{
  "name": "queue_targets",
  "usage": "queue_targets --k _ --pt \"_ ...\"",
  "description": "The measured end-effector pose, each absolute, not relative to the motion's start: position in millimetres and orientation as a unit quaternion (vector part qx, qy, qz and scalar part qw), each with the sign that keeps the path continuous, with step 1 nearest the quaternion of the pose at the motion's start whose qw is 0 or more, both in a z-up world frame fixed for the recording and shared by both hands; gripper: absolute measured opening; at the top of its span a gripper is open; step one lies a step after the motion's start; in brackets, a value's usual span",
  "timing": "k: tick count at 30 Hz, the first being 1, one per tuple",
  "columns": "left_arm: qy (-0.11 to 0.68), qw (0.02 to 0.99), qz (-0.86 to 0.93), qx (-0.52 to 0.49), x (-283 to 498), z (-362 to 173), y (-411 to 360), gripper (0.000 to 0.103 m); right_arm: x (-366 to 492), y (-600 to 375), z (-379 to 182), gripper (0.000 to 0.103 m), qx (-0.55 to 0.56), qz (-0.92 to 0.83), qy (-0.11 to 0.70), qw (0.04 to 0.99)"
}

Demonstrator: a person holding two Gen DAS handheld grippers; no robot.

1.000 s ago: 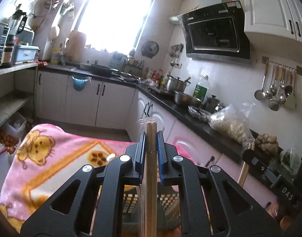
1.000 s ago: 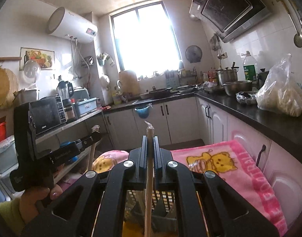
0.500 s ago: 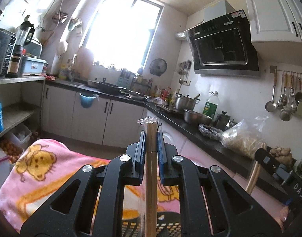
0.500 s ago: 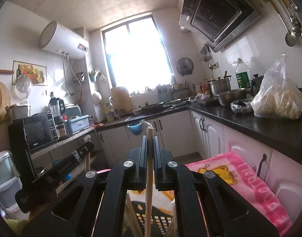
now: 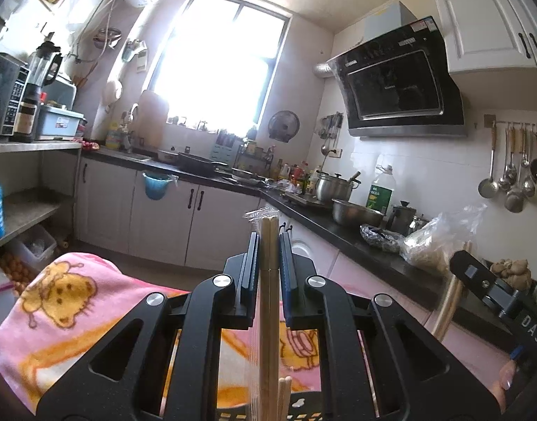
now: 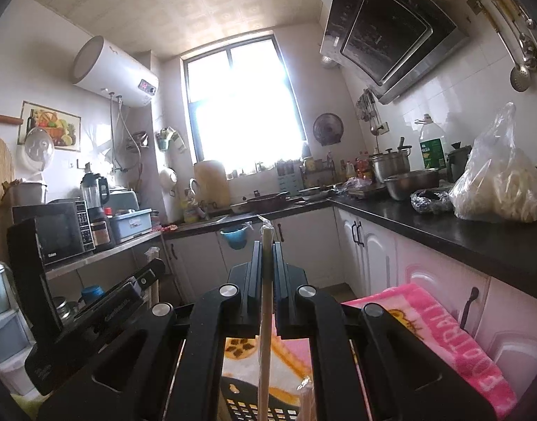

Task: Organize utensils
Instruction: 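Lift both held chopstick pairs up over the green caddy, then open the left tool to drop chopsticks into the caddy while the right tool releases its pair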

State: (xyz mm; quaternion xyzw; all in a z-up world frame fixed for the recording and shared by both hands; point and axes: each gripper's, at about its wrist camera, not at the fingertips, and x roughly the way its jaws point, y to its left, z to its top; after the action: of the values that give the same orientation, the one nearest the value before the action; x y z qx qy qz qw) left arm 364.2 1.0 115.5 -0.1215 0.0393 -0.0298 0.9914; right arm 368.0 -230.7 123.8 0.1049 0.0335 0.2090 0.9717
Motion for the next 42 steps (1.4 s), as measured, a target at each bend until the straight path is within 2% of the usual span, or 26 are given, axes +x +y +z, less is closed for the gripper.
queue_targets --k 16,24,32,34,36,40,42 --pt "0.011 0.996 -0.022 -0.081 370 94 -3 0.005 371 -218 93 0.006 0.076 0.206 0.033 0.975" --pt "0.028 0.995 -0.035 -0.091 370 87 1 0.006 367 -217 83 0.006 0.067 0.213 0.05 0.973" --pt "0.054 0.992 -0.044 -0.106 366 83 8 0.019 365 -220 79 0.006 0.076 0.219 0.071 0.97" --pt "0.056 0.992 -0.045 -0.104 363 84 9 0.02 365 -221 78 0.009 0.079 0.219 0.075 0.97" --pt "0.062 0.992 -0.048 -0.103 362 84 9 0.025 364 -223 78 0.025 0.084 0.218 0.078 0.969" --pt "0.071 0.99 -0.05 -0.107 360 85 11 0.03 361 -226 80 0.026 0.089 0.216 0.079 0.969" --pt "0.074 0.99 -0.052 -0.111 357 86 12 0.035 358 -227 81 0.032 0.09 0.215 0.077 0.969"
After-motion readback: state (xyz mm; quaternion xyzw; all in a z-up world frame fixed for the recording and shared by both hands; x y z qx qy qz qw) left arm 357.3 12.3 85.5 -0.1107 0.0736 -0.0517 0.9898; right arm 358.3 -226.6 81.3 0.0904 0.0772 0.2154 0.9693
